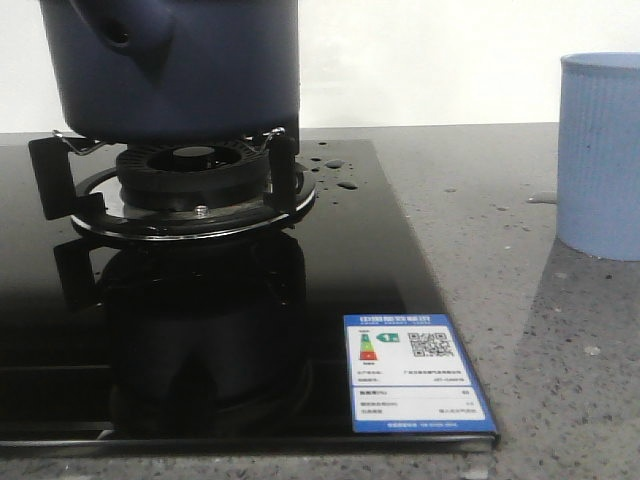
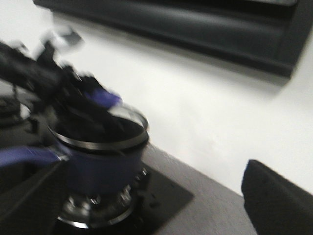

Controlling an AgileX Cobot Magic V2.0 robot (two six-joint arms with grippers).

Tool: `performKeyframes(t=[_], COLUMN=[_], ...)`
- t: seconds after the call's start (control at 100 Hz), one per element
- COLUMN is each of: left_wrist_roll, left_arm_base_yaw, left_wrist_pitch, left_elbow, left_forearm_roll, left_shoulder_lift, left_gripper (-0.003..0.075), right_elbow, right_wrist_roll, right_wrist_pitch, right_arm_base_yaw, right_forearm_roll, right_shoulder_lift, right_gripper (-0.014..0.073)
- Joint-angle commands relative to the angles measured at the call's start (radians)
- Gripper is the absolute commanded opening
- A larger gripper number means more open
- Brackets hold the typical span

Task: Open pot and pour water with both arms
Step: 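Move the right gripper toward the light blue ribbed cup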

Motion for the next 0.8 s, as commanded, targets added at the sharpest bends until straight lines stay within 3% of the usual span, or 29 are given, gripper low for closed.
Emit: performKeyframes(t=[0.0,0.21,0.42,0.79], left_wrist_roll=[0.003,0.003,-0.035,-0.035], left_arm_base_yaw=[0.01,0.014,0.014,0.013], left_wrist_pitch=[0.043,0.041,0.041,0.055], left_elbow=[-0.034,-0.034,-0.034,-0.034], left_forearm_roll=[-0.103,-0.11,-0.122,-0.198], left_shoulder_lift=[-0.101,-0.223,-0.296,-0.317], left_gripper=[0.0244,0.0244,0.0243,0.0243], right_elbow=[0.03,0.213,0.35,0.374], right_wrist_roll=[-0.007,-0.007,-0.007,-0.007], right_wrist_pitch=[-0.081,-0.171,-0.335,-0.476], right_arm_base_yaw=[-0.04,-0.138,-0.144,-0.129], right_forearm_roll=[-0.026,-0.002,0.197,0.206], right_shoulder_lift=[0.016,0.016,0.042,0.22], right_gripper=[0.0657,0.0657,0.0657,0.0657])
